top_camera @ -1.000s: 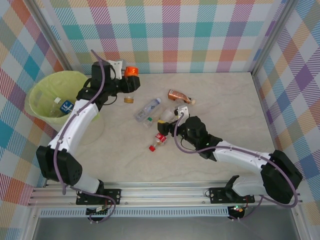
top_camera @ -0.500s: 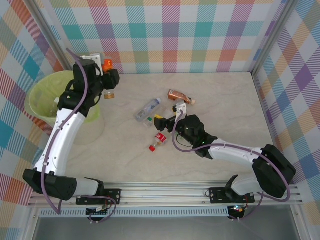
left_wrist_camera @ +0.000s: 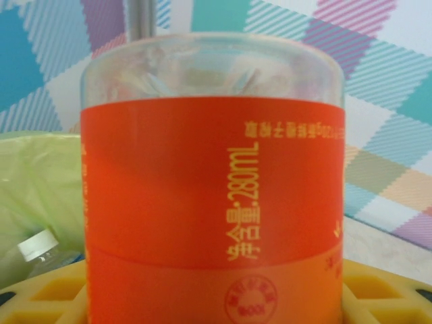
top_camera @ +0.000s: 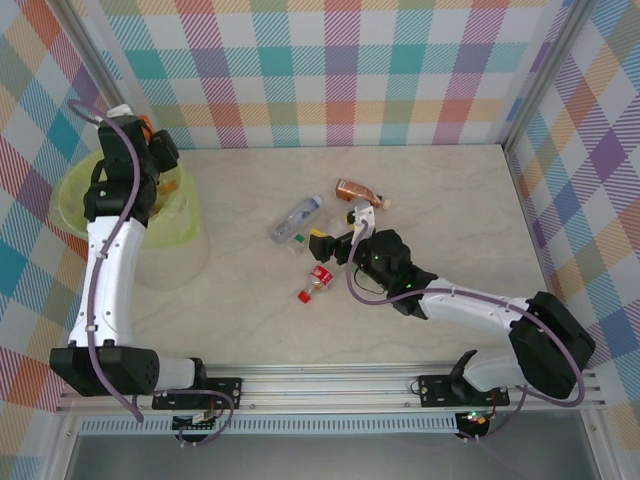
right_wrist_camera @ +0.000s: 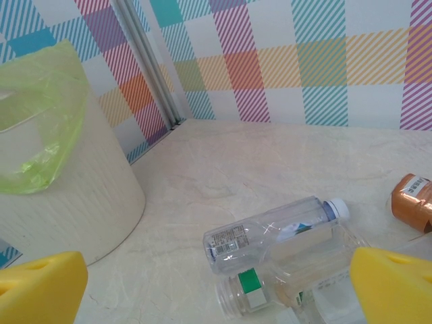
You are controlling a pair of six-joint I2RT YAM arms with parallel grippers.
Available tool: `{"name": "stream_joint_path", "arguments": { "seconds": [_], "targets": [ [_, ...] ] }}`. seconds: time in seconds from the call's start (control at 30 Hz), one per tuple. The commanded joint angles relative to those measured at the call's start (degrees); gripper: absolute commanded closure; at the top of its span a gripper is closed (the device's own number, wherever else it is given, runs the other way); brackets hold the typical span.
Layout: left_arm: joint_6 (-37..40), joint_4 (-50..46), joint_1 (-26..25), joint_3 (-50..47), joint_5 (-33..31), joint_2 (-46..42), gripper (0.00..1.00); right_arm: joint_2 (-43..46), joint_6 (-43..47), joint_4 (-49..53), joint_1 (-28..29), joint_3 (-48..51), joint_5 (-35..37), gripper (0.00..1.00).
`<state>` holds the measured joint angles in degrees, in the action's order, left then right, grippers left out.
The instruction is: Put the plastic bottles in the bin
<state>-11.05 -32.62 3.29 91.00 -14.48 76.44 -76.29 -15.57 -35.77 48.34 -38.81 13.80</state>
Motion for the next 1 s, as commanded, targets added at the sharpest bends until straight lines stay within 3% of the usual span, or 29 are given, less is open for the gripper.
{"name": "stream_joint_path", "arguments": {
  "seconds": [0.0,0.2,0.33,0.47,0.83,0.97],
  "targets": [
    [-5.1,3.4,3.3,0.9,-0.8,-0.4,0.47,1.5,0.6,-0.8,-0.2,-1.0,-0.9,0.00],
    [-10.8,1.8,6.5,1.1,-5.1,2.3,0.37,1.9,1.1,-0.8,-0.2,-0.7,-1.6,0.00],
    [-12.0,0.5,6.7,2.4,-3.2,4.5,0.19,2.2,-0.5,2.5,-0.3,-0.9,1.2,0.00],
    [-12.5,-0.9,6.8,4.0,-1.1,6.2,0.12,2.8,-2.3,3.5,-0.3,0.2,2.9,0.00],
    [-13.7,0.5,6.7,3.3,11.7,5.7,0.00,3.8,-8.0,16.8,-0.5,-2.0,6.5,0.00],
    [-14.3,0.7,6.3,3.1,17.0,5.1,0.00,4.9,-12.6,21.5,-1.5,-2.2,7.5,0.00]
  ]
}}
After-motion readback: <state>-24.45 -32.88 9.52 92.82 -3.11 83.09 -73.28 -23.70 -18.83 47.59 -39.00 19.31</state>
